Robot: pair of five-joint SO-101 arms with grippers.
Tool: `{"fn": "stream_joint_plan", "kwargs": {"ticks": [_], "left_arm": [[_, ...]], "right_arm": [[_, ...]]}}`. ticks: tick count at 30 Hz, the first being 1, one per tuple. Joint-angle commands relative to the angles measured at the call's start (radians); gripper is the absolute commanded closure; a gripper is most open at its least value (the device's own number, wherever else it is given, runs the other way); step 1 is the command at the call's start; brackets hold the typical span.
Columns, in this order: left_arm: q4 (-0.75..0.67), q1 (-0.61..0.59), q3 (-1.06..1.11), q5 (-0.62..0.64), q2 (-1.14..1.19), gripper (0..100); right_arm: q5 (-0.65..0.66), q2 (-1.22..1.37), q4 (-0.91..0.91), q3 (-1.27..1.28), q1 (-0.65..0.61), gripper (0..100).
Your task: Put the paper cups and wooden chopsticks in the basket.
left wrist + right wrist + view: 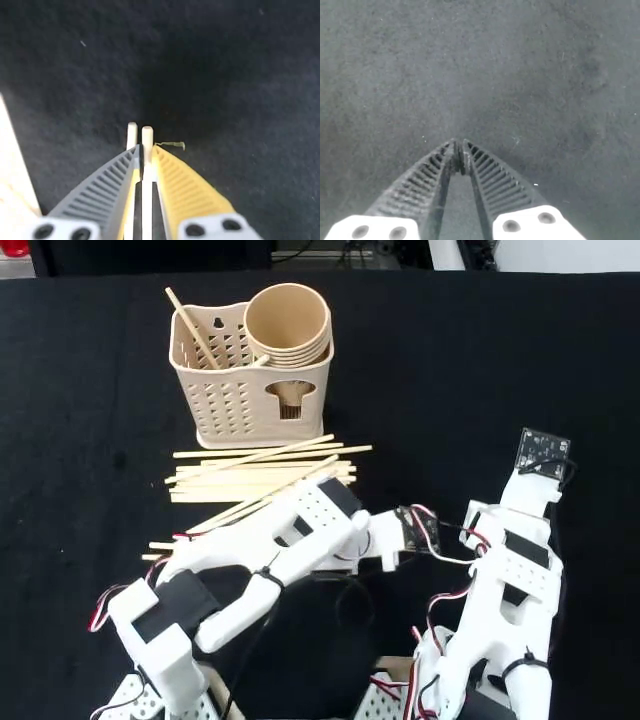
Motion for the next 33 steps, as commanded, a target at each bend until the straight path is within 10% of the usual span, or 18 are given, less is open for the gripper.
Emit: {"fn": "stream_joint_plan", "kwargs": {"ticks": [1, 12, 25, 33], "left_arm": [[0.026, 0.002, -0.036, -0.005, -0.077, 97], [0.026, -0.005, 0.012, 0.048, -0.218, 97], [0.017, -0.341, -0.173, 0.315, -0.927, 97], [-0.396, -0.591, -0.189, 0.534, -1.169, 97]], "right_arm": [[-0.003, -0.025, 0.005, -0.062, -0.015, 98.0], [-0.003, -0.022, 0.003, -0.062, -0.015, 98.0], [-0.003, -0.021, 0.0, -0.061, -0.015, 98.0], [-0.003, -0.021, -0.044, -0.036, -0.034, 98.0]]}}
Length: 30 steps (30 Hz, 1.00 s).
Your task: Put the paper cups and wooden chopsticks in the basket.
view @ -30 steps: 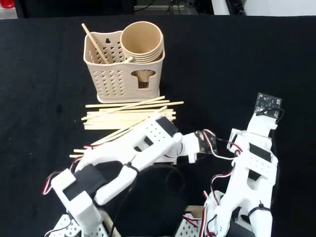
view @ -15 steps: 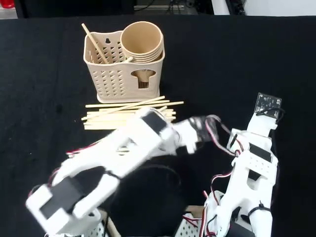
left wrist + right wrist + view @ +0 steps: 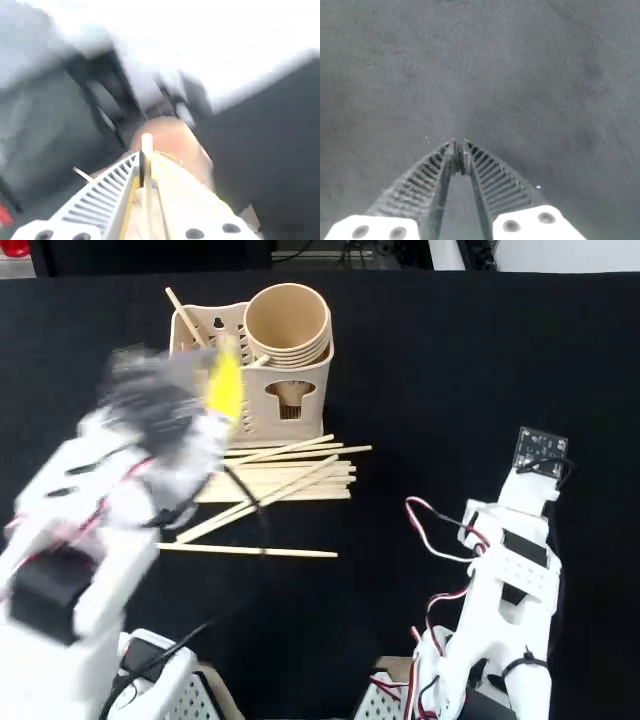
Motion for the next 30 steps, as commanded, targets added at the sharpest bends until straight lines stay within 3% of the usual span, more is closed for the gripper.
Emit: {"fn": "stream_joint_plan", "kwargs": {"ticks": [1, 5, 12, 22, 28, 30], "left_arm": [[-0.31, -0.173, -0.047, 0.146, -0.066, 97], [-0.551, -0.282, -0.035, 0.302, 0.012, 97], [-0.801, -0.3, -0.097, 0.341, 0.288, 97], [-0.772, -0.3, -0.292, 0.341, 0.69, 97], [-0.761, -0.297, -0.291, 0.341, 0.792, 97], [-0.692, -0.297, -0.289, 0.341, 0.792, 95]], "right_arm": [[-0.003, -0.021, -0.035, -0.035, -0.018, 98.0], [-0.003, -0.021, -0.037, -0.033, -0.018, 98.0], [-0.003, -0.021, -0.043, -0.03, -0.018, 98.0], [-0.003, -0.021, -0.043, -0.03, -0.018, 98.0], [-0.003, -0.021, -0.043, -0.03, -0.018, 98.0], [-0.003, -0.021, -0.043, -0.03, -0.018, 98.0]]}}
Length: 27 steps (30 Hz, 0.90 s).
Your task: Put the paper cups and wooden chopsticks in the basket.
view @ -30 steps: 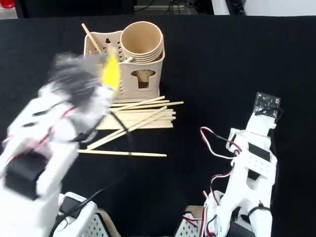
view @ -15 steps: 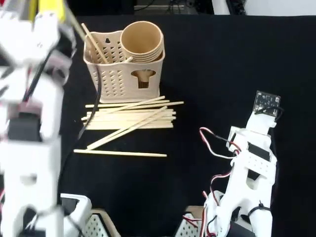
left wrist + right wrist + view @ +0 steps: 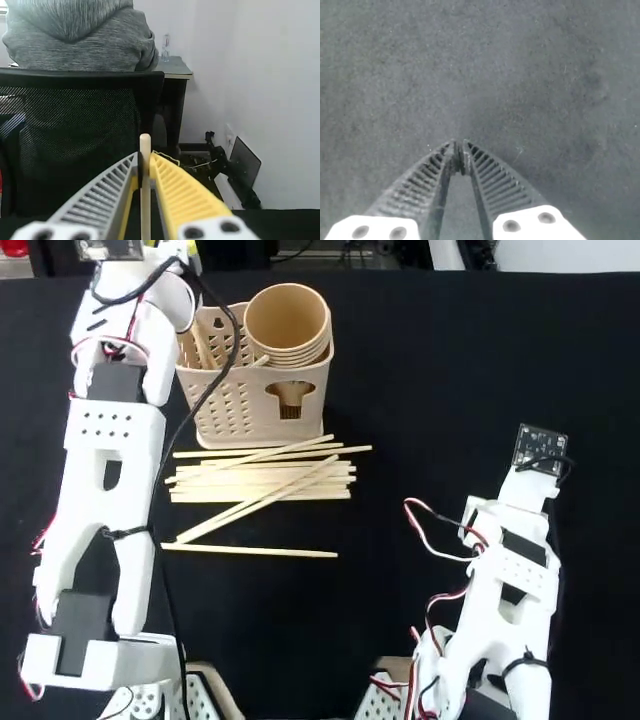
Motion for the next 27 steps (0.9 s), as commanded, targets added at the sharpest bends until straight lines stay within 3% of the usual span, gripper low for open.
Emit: {"fn": "stream_joint_plan", "kwargs": {"ticks": [1, 6, 11, 14, 22, 27], "left_arm": [[0.132, 0.001, -0.062, 0.012, -0.009, 92], [0.506, 0.041, -0.183, 0.072, -0.054, 80], [0.746, 0.082, -0.263, 0.058, -0.104, 80], [0.899, 0.119, -0.286, -0.08, -0.143, 80], [1.452, 0.366, -0.28, -0.643, -0.206, 80], [1.491, 0.476, -0.074, -0.77, -0.207, 80]], "right_arm": [[-0.003, -0.021, -0.021, -0.03, -0.015, 98.0], [-0.003, -0.021, -0.021, -0.03, -0.015, 98.0], [-0.003, -0.021, -0.021, -0.03, -0.015, 98.0], [-0.003, -0.021, -0.021, -0.03, -0.014, 98.0], [-0.002, -0.021, -0.021, -0.03, -0.012, 98.0], [-0.002, -0.021, -0.021, -0.03, -0.011, 98.0]]}}
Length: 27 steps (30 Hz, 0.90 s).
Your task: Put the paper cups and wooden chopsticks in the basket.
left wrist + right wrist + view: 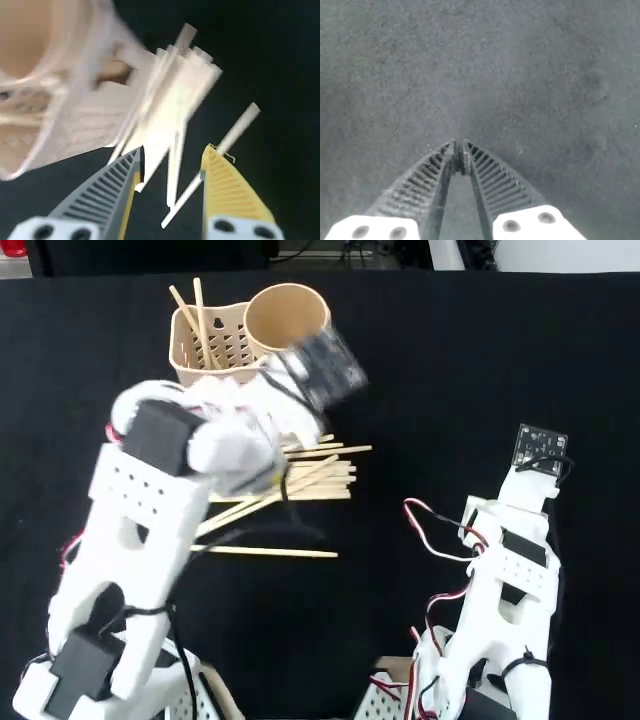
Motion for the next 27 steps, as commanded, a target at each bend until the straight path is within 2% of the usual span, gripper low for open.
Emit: {"fn": "stream_joint_plan", "kwargs": {"ticks": [1, 3, 8, 11, 13, 18, 27], "left_arm": [[0.002, 0.102, 0.202, -0.127, -0.031, 80], [-0.091, 0.143, 0.374, -0.192, -0.031, 80], [-0.465, 0.228, 0.779, -0.296, -0.031, 80], [-0.681, 0.252, 0.944, -0.35, -0.031, 80], [-0.761, 0.254, 0.989, -0.365, -0.029, 80], [-0.779, 0.249, 0.932, -0.368, 0.044, 80], [-0.766, 0.251, 0.63, -0.362, 0.46, 80]], "right_arm": [[-0.002, -0.021, -0.021, -0.03, -0.011, 98.0], [-0.002, -0.021, -0.021, -0.03, -0.011, 98.0], [-0.002, -0.021, -0.021, -0.03, -0.012, 98.0], [-0.002, -0.021, -0.021, -0.03, -0.014, 98.0], [-0.002, -0.021, -0.021, -0.03, -0.014, 98.0], [-0.002, -0.021, -0.021, -0.033, -0.014, 98.0], [-0.002, -0.022, -0.021, -0.035, -0.014, 98.0]]}}
